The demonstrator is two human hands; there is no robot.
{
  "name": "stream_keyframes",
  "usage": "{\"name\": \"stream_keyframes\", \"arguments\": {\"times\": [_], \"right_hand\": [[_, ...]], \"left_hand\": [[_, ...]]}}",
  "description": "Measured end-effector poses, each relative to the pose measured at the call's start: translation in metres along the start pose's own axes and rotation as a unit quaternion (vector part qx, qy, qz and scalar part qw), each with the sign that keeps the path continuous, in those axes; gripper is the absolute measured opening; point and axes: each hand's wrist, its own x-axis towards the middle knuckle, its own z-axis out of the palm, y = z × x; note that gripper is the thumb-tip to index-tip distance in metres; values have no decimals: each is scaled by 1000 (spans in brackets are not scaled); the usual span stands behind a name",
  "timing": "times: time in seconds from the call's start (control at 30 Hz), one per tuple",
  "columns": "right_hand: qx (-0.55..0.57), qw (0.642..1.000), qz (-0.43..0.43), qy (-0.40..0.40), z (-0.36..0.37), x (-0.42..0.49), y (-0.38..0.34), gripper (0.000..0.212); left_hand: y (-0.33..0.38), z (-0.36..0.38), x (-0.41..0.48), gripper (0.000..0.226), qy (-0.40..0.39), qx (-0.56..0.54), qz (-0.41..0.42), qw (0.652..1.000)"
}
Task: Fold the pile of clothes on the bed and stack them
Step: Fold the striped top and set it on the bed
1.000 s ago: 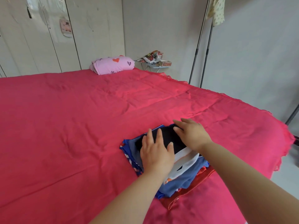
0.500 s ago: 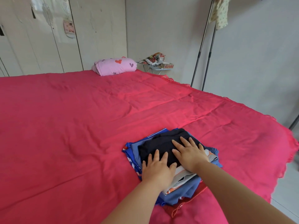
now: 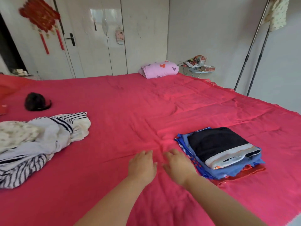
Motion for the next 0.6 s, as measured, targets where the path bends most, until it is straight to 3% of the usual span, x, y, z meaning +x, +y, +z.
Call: {"name": "stream_keyframes", "arguments": {"times": [0.3,0.6], "right_hand": [[-22,991,-124,-49,40,-22,-141,44],[-46,969,-226,-93,79,-19,-292,42]], "left_hand": [[-163,-68,-108,43,12,42,-122,992],[-348,-108,-202,49,47,82,-294,951]]}}
